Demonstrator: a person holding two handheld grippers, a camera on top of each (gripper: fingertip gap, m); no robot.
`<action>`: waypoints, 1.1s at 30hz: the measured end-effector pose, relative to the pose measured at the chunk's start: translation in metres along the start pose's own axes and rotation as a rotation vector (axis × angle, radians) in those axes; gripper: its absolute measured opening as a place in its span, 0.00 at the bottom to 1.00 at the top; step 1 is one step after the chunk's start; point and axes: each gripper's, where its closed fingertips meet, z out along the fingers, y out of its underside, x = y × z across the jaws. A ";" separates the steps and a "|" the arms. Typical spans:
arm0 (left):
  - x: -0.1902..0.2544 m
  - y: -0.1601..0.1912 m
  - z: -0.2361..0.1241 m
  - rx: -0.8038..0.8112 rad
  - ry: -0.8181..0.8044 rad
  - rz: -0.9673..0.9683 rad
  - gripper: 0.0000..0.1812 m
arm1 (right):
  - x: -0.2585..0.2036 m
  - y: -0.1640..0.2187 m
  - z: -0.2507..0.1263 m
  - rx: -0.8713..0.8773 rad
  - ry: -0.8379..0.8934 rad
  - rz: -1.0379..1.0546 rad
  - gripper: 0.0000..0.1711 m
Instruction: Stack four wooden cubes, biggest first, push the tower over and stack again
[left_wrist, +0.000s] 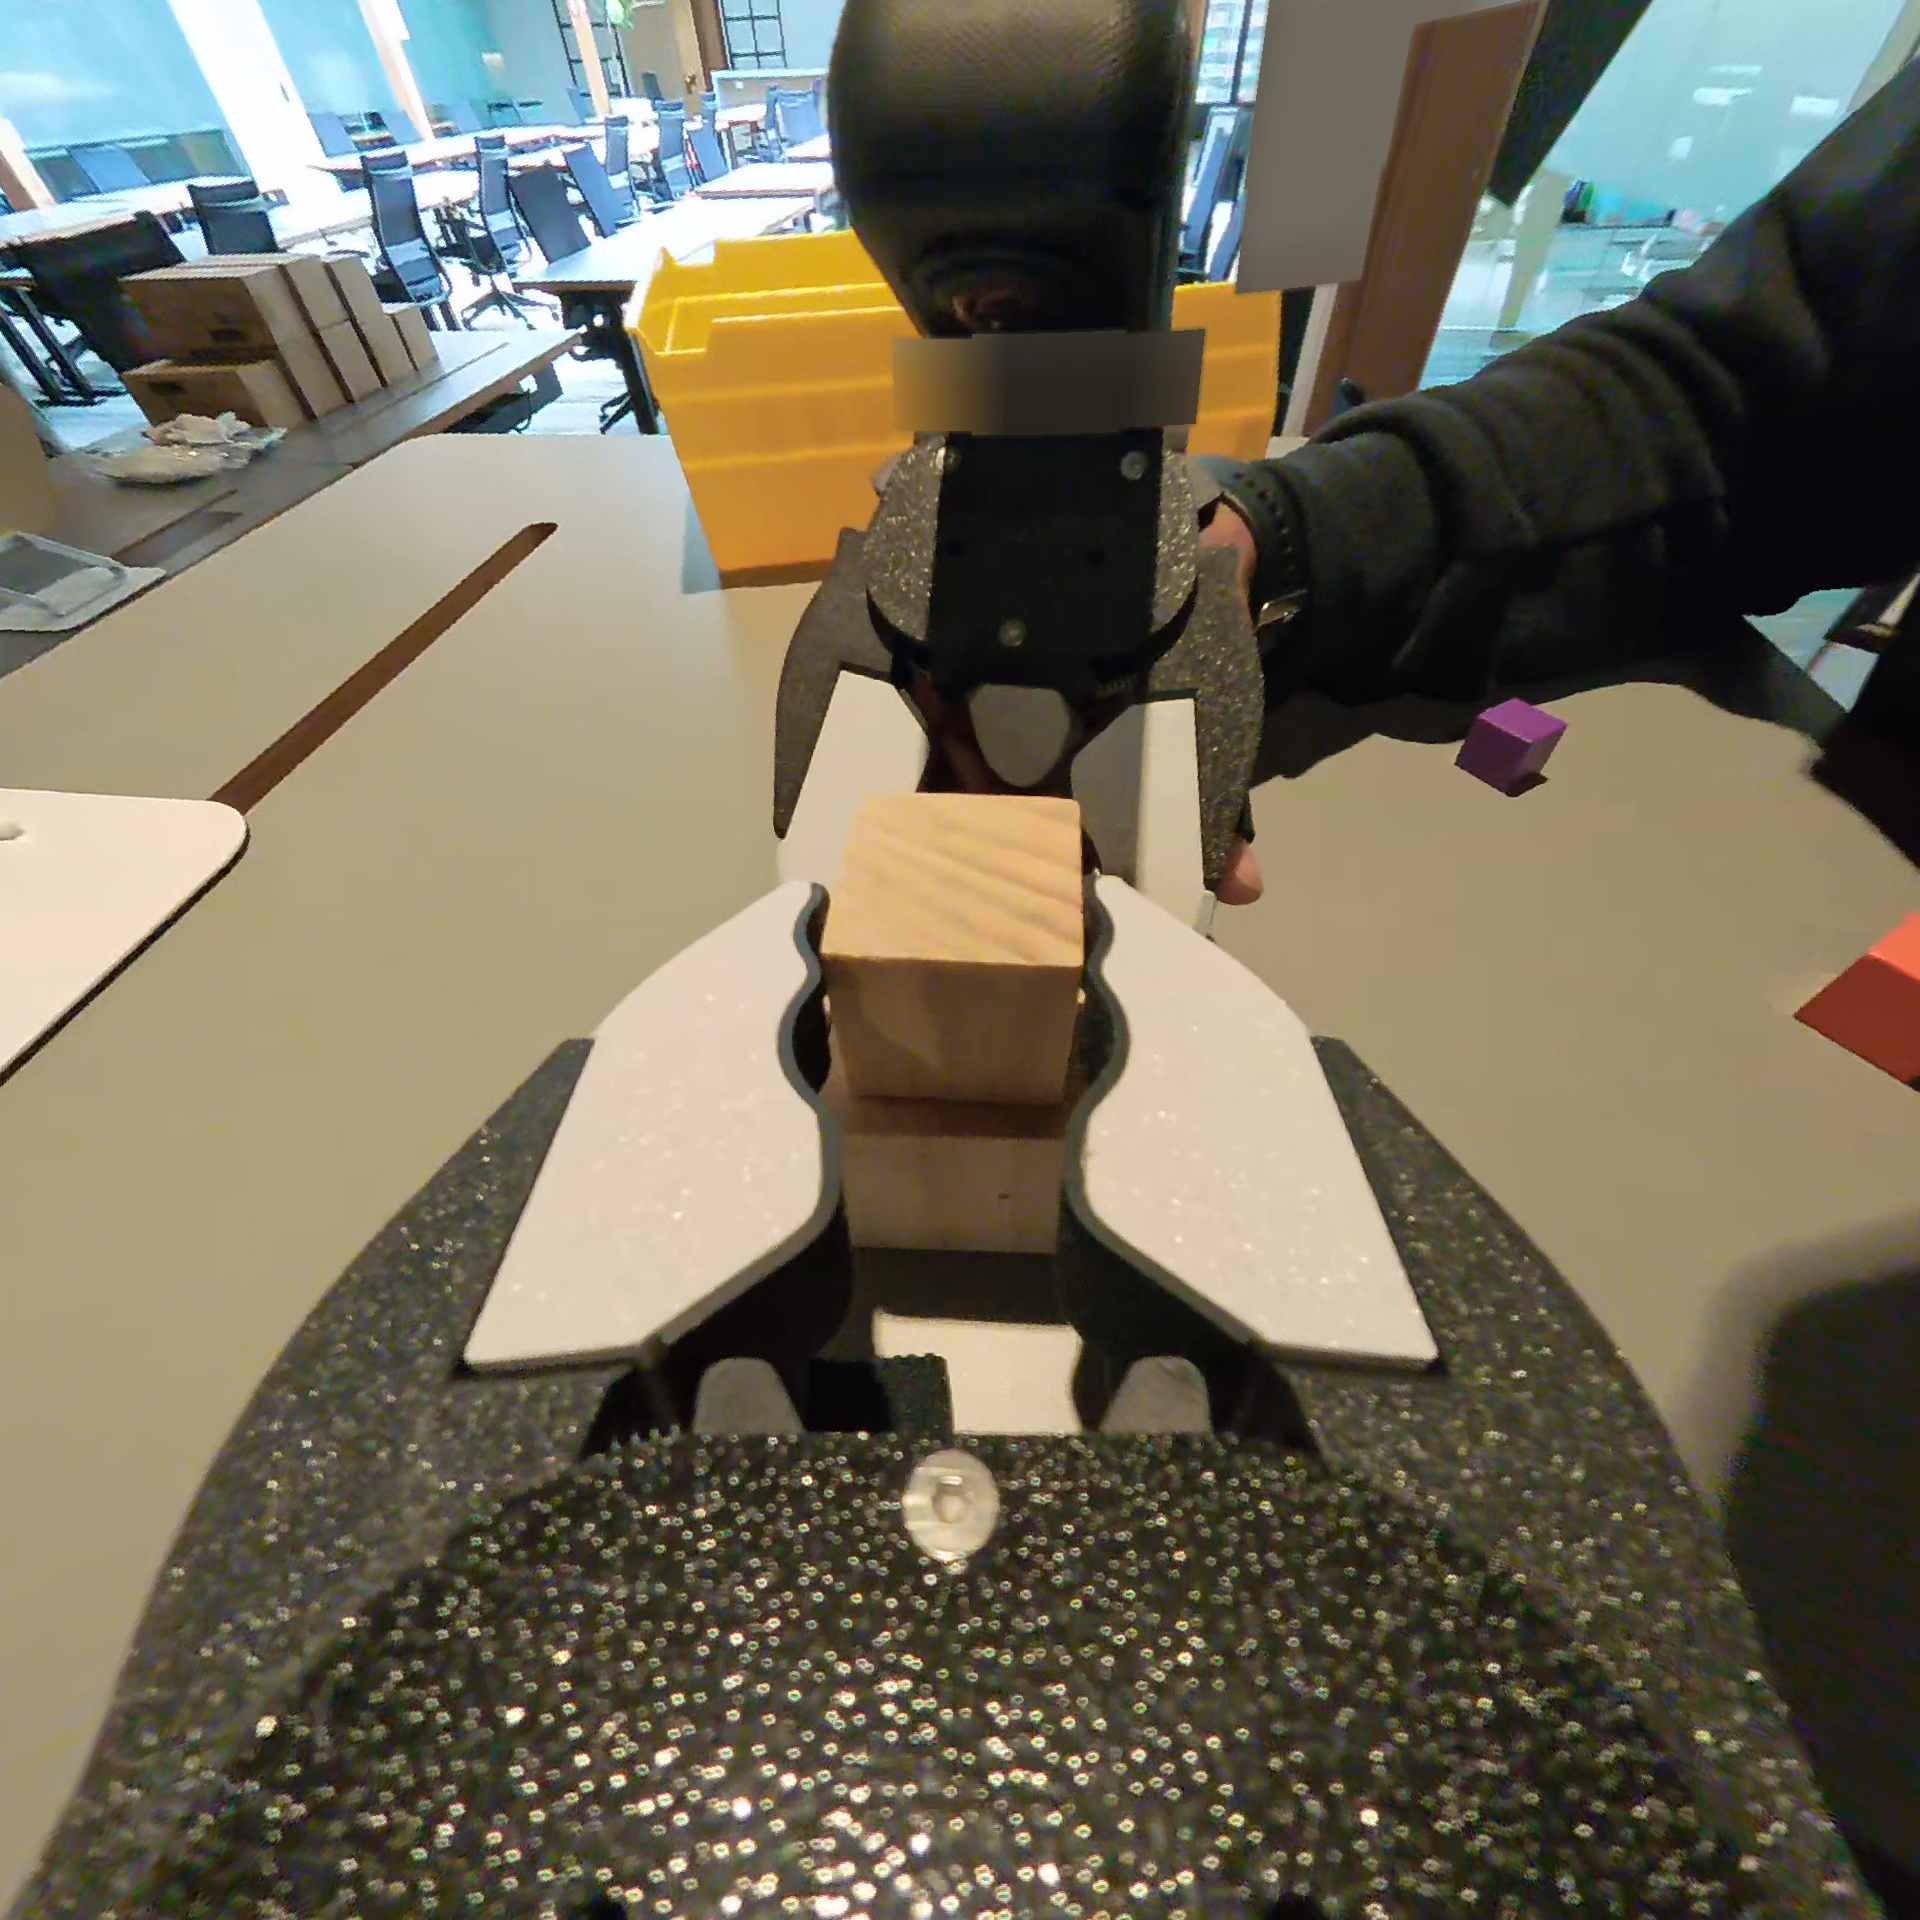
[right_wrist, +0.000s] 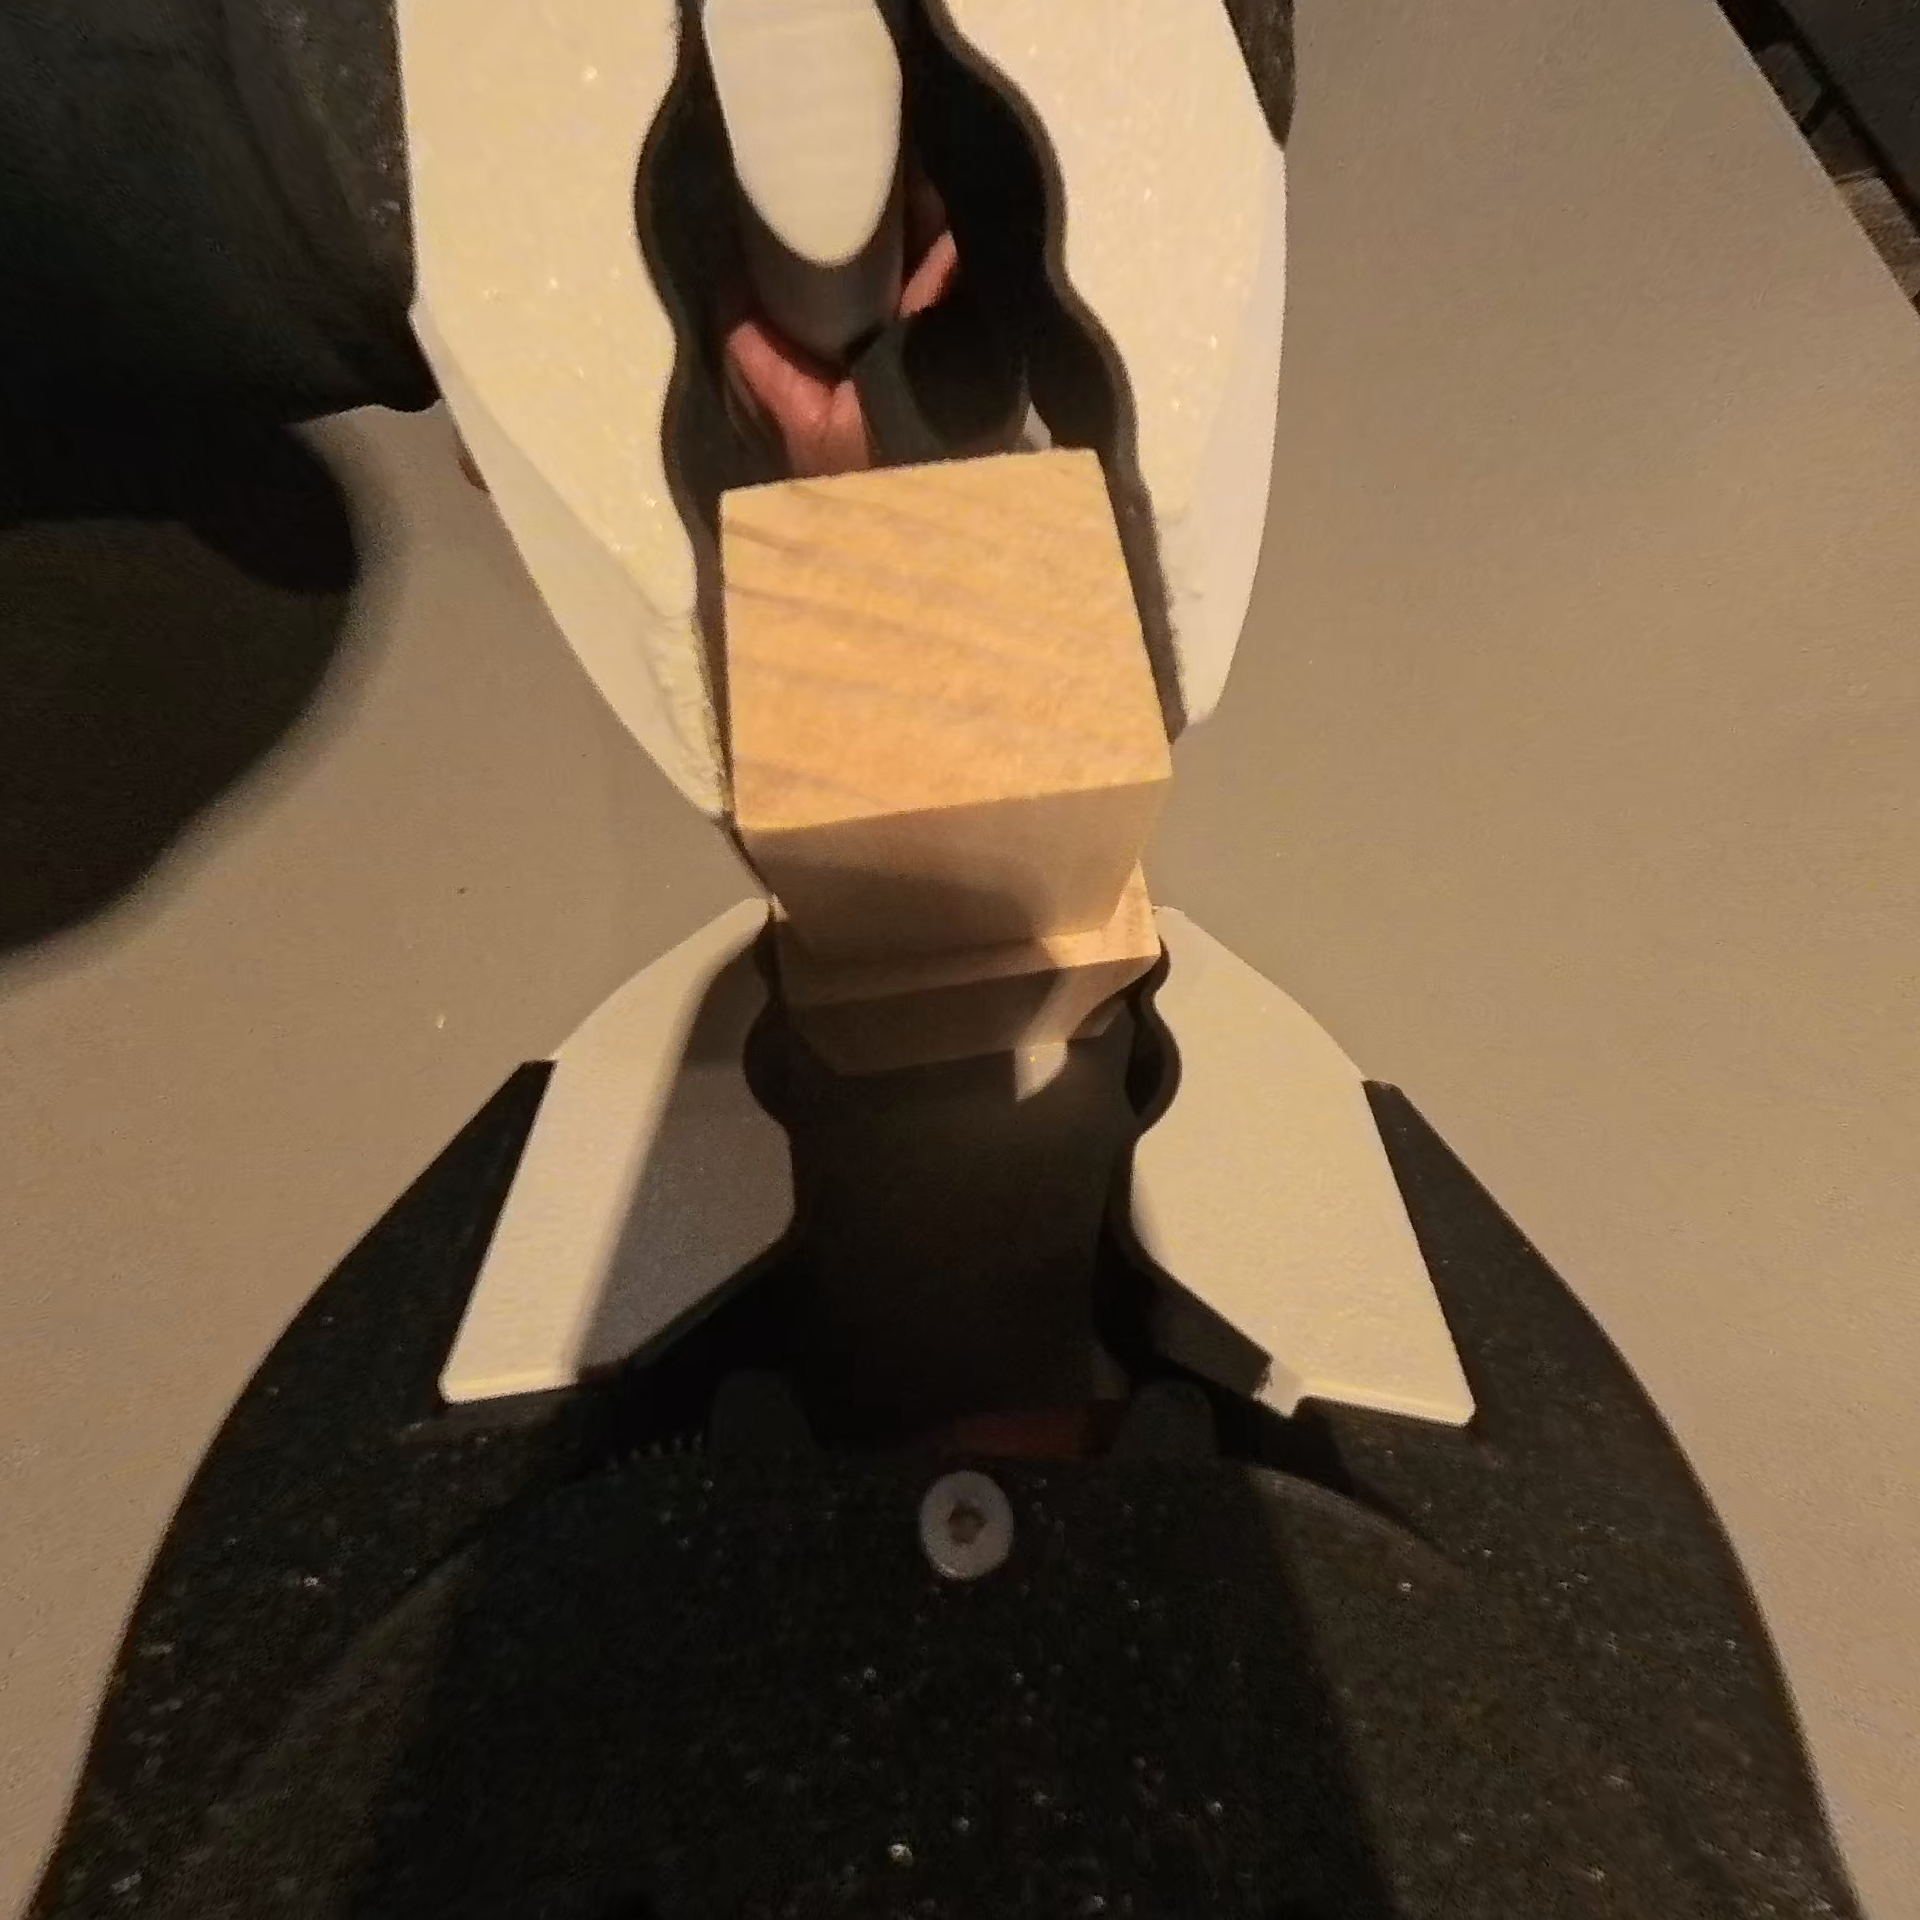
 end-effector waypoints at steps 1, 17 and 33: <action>0.000 0.000 0.000 -0.001 0.004 -0.005 0.25 | 0.000 0.000 0.000 0.000 -0.001 -0.001 0.38; -0.064 -0.024 -0.092 0.393 -0.156 -0.126 0.32 | -0.023 0.003 -0.016 0.039 -0.280 0.012 0.47; -0.099 -0.027 -0.106 0.449 -0.439 -0.057 0.31 | -0.064 -0.010 -0.086 0.145 0.007 -0.041 0.45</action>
